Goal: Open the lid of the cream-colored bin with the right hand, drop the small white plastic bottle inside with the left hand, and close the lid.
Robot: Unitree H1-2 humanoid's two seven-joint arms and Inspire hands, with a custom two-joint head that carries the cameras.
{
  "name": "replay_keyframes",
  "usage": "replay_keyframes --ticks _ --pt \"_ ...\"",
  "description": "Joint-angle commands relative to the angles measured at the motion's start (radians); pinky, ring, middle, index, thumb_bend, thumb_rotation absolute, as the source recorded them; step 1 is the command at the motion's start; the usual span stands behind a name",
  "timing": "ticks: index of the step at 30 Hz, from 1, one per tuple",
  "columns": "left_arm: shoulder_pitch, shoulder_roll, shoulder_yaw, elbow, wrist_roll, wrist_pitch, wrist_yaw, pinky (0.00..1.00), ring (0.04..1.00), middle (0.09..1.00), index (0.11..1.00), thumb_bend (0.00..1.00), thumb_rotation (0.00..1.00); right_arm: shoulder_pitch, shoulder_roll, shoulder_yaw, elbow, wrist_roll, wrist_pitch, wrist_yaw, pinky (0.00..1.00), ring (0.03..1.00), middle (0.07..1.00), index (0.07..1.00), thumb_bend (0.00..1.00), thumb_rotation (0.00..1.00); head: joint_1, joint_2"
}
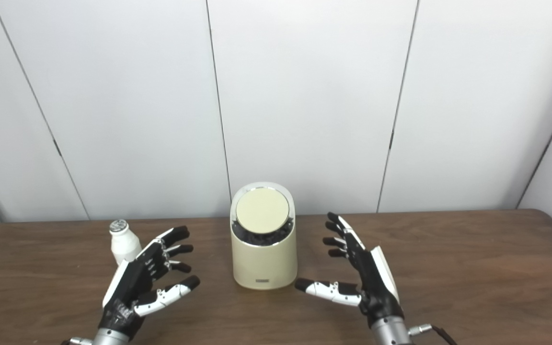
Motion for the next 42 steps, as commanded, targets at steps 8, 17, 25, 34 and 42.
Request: replay_keyframes --ticks 8,17,25,34,42 --pt "-0.038 0.006 -0.001 -0.009 -0.004 -0.043 0.001 0.60 0.785 0.874 0.865 0.69 0.15 -0.159 0.018 0.017 -0.080 -0.077 0.129 0.003 0.73 0.851 0.886 0.917 0.80 0.32 -0.005 0.002" --pt "-0.039 0.000 -0.003 -0.007 0.005 -0.049 0.009 0.59 0.766 0.857 0.852 0.69 0.13 -0.291 0.011 0.049 -0.076 -0.165 0.326 0.029 0.76 0.883 0.931 0.939 0.85 0.41 -0.001 0.003" --pt "-0.037 -0.001 -0.009 -0.011 0.007 -0.052 0.008 0.58 0.766 0.858 0.852 0.68 0.13 -0.385 0.005 0.086 -0.018 -0.232 0.389 0.024 0.71 0.885 0.963 0.940 0.91 0.44 0.005 0.007" --pt "-0.036 -0.004 -0.013 -0.020 0.003 -0.042 0.007 0.59 0.773 0.863 0.855 0.68 0.11 -0.459 0.009 0.120 0.076 -0.288 0.402 0.005 0.69 0.877 0.954 0.926 0.95 0.44 0.008 0.010" --pt "-0.033 -0.012 -0.018 -0.037 0.014 -0.030 0.014 0.60 0.773 0.862 0.853 0.68 0.10 -0.483 0.005 0.144 0.117 -0.314 0.406 0.010 0.75 0.911 0.961 0.924 0.96 0.38 0.009 0.015"
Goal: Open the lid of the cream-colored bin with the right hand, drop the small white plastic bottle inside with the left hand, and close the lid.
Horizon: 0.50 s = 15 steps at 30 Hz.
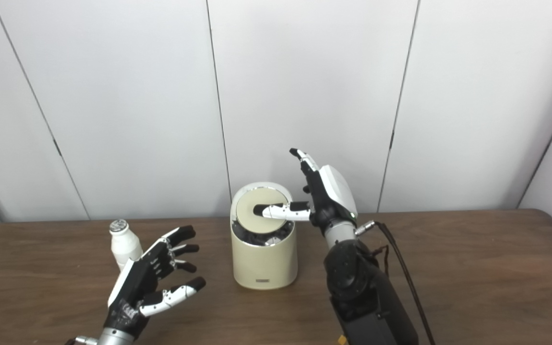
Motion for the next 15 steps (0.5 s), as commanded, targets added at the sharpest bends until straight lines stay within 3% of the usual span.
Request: replay_keyframes --ticks 1,5,15 --pt "-0.031 -0.003 -0.001 -0.035 0.006 -0.015 0.012 0.60 0.774 0.861 0.852 0.68 0.10 -0.069 -0.004 0.006 -0.014 -0.018 -0.012 -0.013 0.80 0.923 0.963 0.924 0.96 0.37 -0.001 0.003" --pt "-0.029 -0.003 -0.003 -0.040 -0.016 -0.008 0.000 0.61 0.785 0.868 0.856 0.68 0.10 -0.072 -0.009 0.017 0.000 -0.027 -0.014 -0.006 0.87 0.945 0.970 0.930 0.94 0.33 -0.001 0.007" --pt "-0.025 -0.005 -0.006 -0.057 -0.017 0.001 -0.002 0.61 0.787 0.872 0.858 0.69 0.12 -0.066 -0.025 0.044 0.015 -0.048 -0.014 0.000 0.80 0.918 0.964 0.932 0.94 0.26 0.002 0.016"
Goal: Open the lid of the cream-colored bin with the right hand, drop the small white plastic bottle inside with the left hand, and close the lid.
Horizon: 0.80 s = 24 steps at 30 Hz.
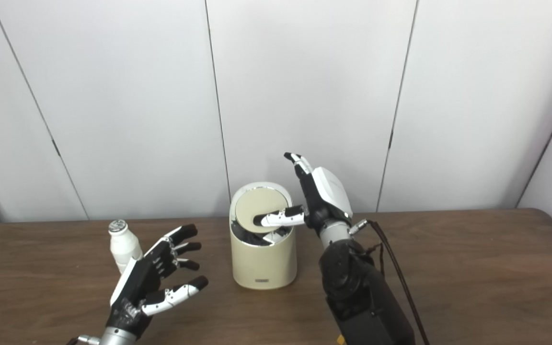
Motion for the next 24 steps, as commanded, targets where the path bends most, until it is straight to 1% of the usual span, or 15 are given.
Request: replay_keyframes --ticks 1,2,6,9,13,21,24 --pt "-0.026 -0.001 -0.001 -0.040 -0.009 -0.019 0.003 0.61 0.785 0.871 0.858 0.69 0.12 -0.060 -0.012 0.008 -0.012 -0.023 -0.012 -0.003 0.78 0.913 0.962 0.930 0.93 0.25 -0.001 0.000" --pt "-0.025 -0.002 -0.001 -0.042 -0.010 -0.017 0.002 0.61 0.785 0.871 0.857 0.69 0.12 -0.060 -0.016 0.013 -0.009 -0.029 -0.010 -0.001 0.75 0.905 0.962 0.932 0.93 0.25 -0.002 0.005" --pt "-0.023 -0.003 -0.004 -0.052 -0.007 -0.011 0.002 0.60 0.783 0.871 0.857 0.69 0.12 -0.064 -0.029 0.030 0.011 -0.044 -0.010 0.003 0.72 0.893 0.962 0.933 0.93 0.25 0.003 0.007" --pt "-0.021 -0.006 -0.006 -0.059 -0.007 -0.005 0.004 0.60 0.781 0.871 0.856 0.70 0.12 -0.068 -0.038 0.041 0.022 -0.053 -0.001 0.011 0.74 0.901 0.970 0.933 0.93 0.26 0.010 0.010" --pt "-0.019 -0.010 -0.008 -0.060 -0.008 0.000 0.005 0.61 0.788 0.873 0.859 0.70 0.12 -0.080 -0.049 0.063 0.031 -0.085 0.016 0.017 0.74 0.893 0.961 0.919 0.94 0.24 0.012 0.012" --pt "-0.021 -0.010 -0.013 -0.059 -0.014 -0.005 -0.004 0.62 0.784 0.873 0.864 0.69 0.11 -0.098 -0.062 0.091 0.045 -0.112 0.049 0.040 0.73 0.880 0.952 0.908 0.92 0.18 0.012 0.016" --pt "-0.020 -0.011 -0.013 -0.066 -0.006 0.000 0.002 0.60 0.776 0.870 0.861 0.69 0.12 -0.100 -0.069 0.111 0.053 -0.155 0.057 0.065 0.72 0.869 0.948 0.906 0.91 0.17 0.013 0.021"
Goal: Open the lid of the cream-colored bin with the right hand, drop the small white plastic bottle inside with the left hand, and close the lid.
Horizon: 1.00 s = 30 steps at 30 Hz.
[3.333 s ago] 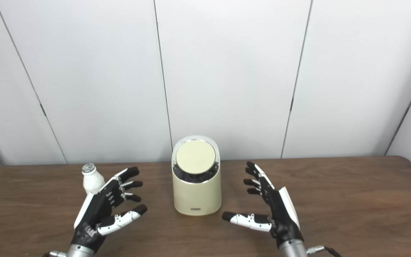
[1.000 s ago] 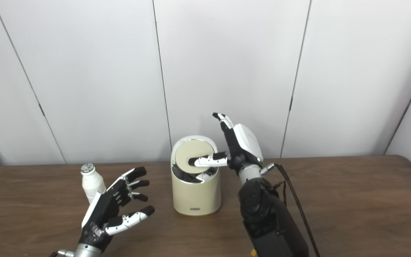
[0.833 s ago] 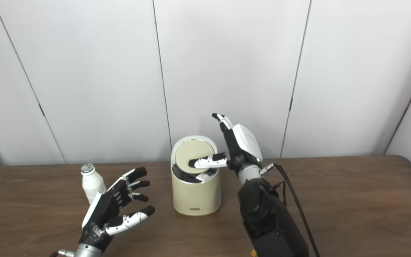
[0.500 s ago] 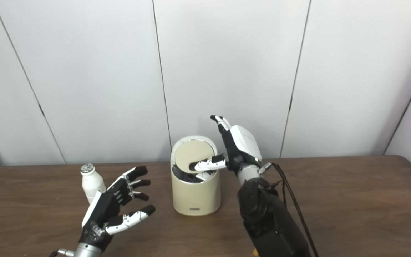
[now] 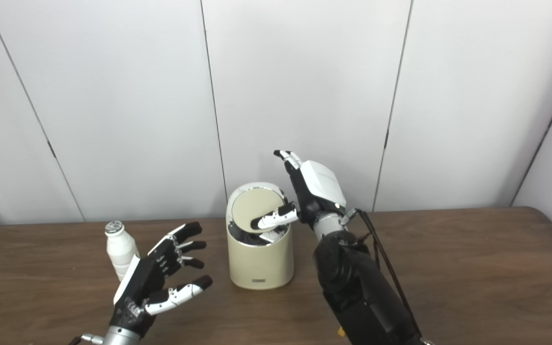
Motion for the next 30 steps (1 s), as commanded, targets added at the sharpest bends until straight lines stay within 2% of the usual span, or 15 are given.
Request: replay_keyframes --ticks 1,4,7,12,15,20,23,26,30 --pt "-0.023 -0.002 0.000 -0.045 -0.001 -0.005 0.006 0.60 0.774 0.869 0.860 0.69 0.12 -0.037 -0.024 0.016 0.020 -0.089 0.030 0.056 0.71 0.864 0.951 0.908 0.92 0.17 0.002 0.006" --pt "-0.022 -0.002 0.000 -0.053 -0.001 0.005 0.007 0.60 0.775 0.872 0.860 0.71 0.14 -0.030 -0.017 0.026 0.038 -0.150 0.030 0.077 0.69 0.849 0.956 0.908 0.93 0.17 0.002 0.006" --pt "-0.022 -0.002 0.000 -0.059 0.003 0.009 0.009 0.59 0.774 0.869 0.859 0.71 0.15 -0.021 -0.009 0.031 0.057 -0.186 0.030 0.098 0.71 0.850 0.956 0.912 0.93 0.16 0.008 0.012" --pt "-0.022 -0.002 0.001 -0.057 -0.002 0.012 0.007 0.60 0.779 0.870 0.859 0.72 0.16 -0.012 -0.010 0.030 0.058 -0.194 0.030 0.115 0.72 0.851 0.955 0.907 0.94 0.17 0.011 0.012" --pt "-0.025 -0.001 0.001 -0.052 -0.006 0.010 0.005 0.60 0.783 0.871 0.862 0.72 0.15 -0.010 -0.009 0.015 0.041 -0.188 0.030 0.126 0.77 0.878 0.958 0.914 0.92 0.18 0.008 0.011" --pt "-0.026 0.002 0.002 -0.043 -0.012 0.005 0.001 0.61 0.782 0.873 0.863 0.71 0.13 -0.006 0.023 -0.081 -0.029 -0.099 0.030 0.148 0.70 0.874 0.950 0.913 0.90 0.32 0.003 0.010" --pt "-0.027 0.002 0.003 -0.038 -0.014 0.002 0.000 0.61 0.778 0.869 0.860 0.71 0.12 -0.002 0.037 -0.136 -0.102 -0.057 0.030 0.164 0.67 0.871 0.928 0.905 0.91 0.40 0.001 0.009" --pt "-0.027 0.002 0.002 -0.037 -0.012 0.003 0.001 0.61 0.776 0.867 0.858 0.71 0.12 0.016 0.054 -0.194 -0.180 -0.010 0.030 0.163 0.66 0.851 0.913 0.896 0.90 0.39 -0.001 0.009" --pt "-0.026 0.001 0.001 -0.038 -0.005 0.004 0.003 0.60 0.772 0.866 0.857 0.70 0.12 0.072 0.056 -0.253 -0.265 0.086 0.017 0.147 0.60 0.804 0.903 0.886 0.89 0.39 0.003 0.009"
